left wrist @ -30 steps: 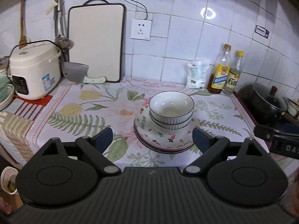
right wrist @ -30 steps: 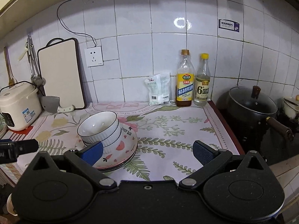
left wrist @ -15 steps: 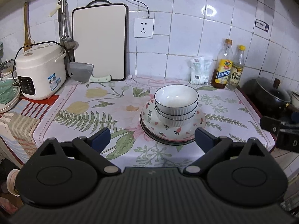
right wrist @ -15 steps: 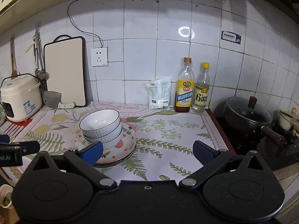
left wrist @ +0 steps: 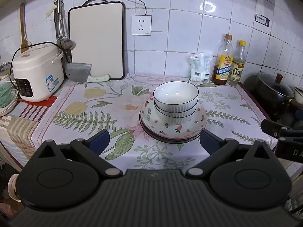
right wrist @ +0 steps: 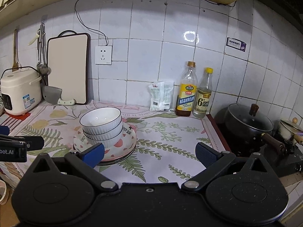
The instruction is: Organize plates and bowls
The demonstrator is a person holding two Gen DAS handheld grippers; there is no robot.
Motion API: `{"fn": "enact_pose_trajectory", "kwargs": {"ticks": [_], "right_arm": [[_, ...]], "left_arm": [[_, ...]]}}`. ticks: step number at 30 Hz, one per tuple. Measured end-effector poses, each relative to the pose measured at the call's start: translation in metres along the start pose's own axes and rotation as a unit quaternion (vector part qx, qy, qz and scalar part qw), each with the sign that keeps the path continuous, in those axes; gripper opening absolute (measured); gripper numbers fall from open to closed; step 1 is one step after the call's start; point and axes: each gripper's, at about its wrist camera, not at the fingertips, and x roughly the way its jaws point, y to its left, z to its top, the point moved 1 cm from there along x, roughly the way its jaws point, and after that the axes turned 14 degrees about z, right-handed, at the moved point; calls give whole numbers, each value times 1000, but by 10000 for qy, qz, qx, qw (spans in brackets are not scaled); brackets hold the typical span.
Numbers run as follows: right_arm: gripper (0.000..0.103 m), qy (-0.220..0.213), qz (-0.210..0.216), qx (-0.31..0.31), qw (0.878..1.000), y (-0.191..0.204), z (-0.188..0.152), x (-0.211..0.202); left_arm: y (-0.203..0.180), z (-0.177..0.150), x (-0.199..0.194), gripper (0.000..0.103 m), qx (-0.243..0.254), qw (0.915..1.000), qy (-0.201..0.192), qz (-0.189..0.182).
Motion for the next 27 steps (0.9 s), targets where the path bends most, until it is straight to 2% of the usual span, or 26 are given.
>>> {"fn": "enact_pose_trajectory", "kwargs": {"ticks": [12,27], "right_arm": [[103,-74,-39,59,9999,-1,-2,-3],[103,-257,-62,231,9994,-2,-7,-8]], "left_arm": [[-1,-1,-3,103,-20,10000,8,-3],[1,-2,-8,103,-201,9994,-62,282]]}}
